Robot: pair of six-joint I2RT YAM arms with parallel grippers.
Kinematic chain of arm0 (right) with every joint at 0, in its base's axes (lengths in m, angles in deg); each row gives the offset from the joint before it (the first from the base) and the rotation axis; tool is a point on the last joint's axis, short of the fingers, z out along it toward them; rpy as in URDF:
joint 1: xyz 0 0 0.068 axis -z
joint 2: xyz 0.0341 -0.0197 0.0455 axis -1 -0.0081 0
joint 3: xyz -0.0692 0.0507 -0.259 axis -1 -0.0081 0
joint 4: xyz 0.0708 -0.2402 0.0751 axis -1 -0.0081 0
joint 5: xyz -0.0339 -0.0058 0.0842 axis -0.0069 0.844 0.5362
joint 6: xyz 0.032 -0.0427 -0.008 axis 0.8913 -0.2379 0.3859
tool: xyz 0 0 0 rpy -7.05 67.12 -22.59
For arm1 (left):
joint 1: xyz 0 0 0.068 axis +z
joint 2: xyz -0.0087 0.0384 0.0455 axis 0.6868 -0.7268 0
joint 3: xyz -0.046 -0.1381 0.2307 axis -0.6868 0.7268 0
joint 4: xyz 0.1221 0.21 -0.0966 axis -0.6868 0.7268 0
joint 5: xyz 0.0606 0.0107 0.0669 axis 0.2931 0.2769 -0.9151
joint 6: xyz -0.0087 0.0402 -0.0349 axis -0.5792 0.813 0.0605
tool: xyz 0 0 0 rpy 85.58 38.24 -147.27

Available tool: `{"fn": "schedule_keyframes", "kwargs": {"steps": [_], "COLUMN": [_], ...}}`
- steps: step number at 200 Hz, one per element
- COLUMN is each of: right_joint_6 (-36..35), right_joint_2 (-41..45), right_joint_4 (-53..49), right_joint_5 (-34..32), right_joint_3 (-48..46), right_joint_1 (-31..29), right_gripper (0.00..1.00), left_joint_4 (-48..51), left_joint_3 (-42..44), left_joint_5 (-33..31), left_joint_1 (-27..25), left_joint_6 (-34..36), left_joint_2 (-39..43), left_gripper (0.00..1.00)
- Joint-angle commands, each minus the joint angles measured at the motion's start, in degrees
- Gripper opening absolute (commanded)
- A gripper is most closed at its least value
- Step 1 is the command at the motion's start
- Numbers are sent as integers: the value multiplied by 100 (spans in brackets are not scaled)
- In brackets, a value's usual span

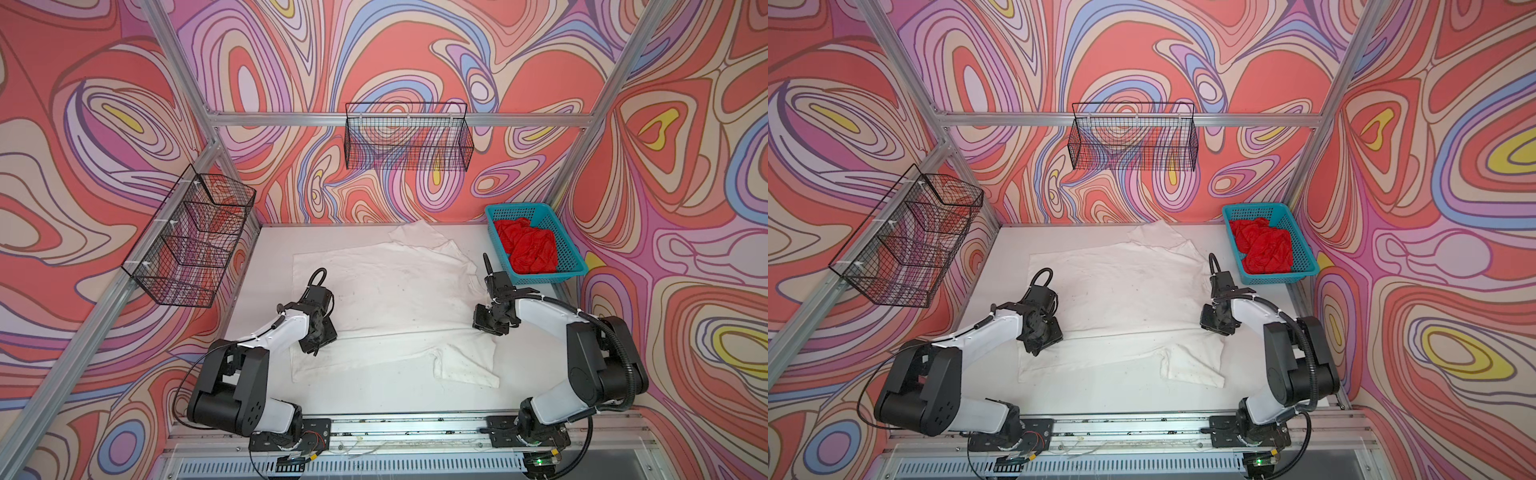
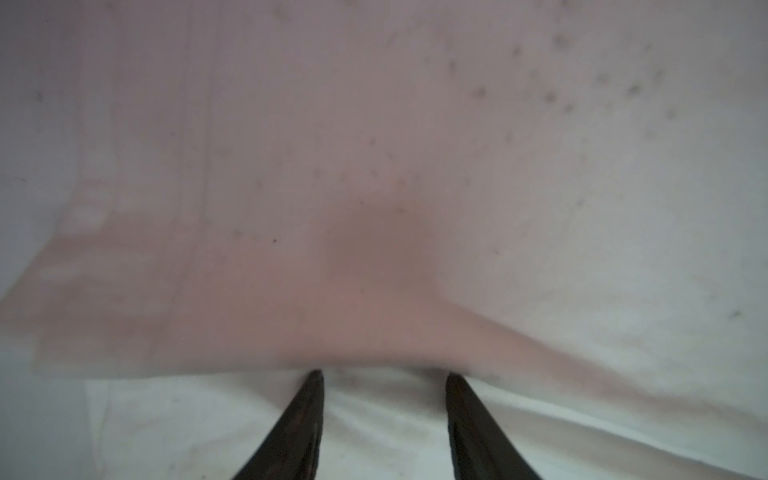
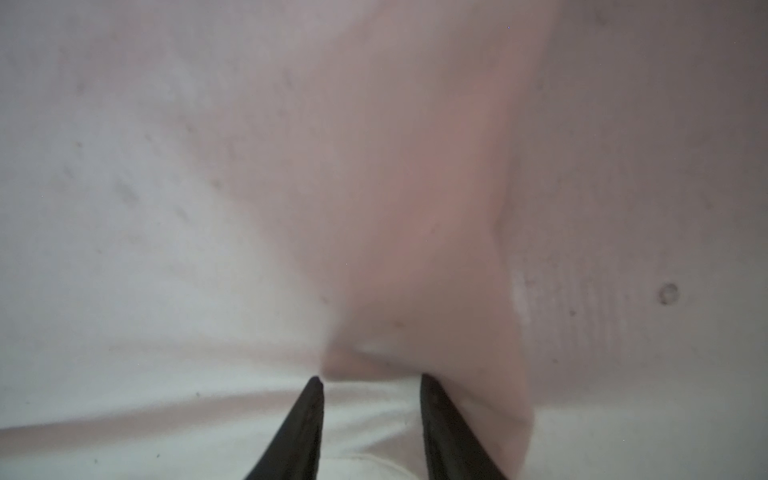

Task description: Fold and stack the t-shirts

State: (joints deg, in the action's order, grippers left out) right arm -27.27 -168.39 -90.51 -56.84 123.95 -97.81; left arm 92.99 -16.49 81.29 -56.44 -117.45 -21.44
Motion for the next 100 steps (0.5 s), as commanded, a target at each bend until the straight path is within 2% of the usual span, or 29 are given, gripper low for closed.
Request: {"fn": "schedule_keyframes", "kwargs": {"steps": [1, 40, 100], "right_joint_6": [20, -159, -510], "right_joint_2": [23, -520, -2777], "right_joint_4": [-585, -666, -141], "right_joint_5": [-84, 114, 102], "right_joint_3": [475, 1928, 4520], "right_joint_1": [54, 54, 53], "right_gripper": [42, 42, 46], "left_joint_4": [435, 606, -201], "left_joint_3": [-125, -1245, -2654], "left_joint_5": [374, 176, 102], "left_joint_1": [-30, -21, 326], "left_joint_6": [-90, 149, 564], "left_joint_2": [-96, -124, -1539], "left_gripper": [51, 56, 68]}}
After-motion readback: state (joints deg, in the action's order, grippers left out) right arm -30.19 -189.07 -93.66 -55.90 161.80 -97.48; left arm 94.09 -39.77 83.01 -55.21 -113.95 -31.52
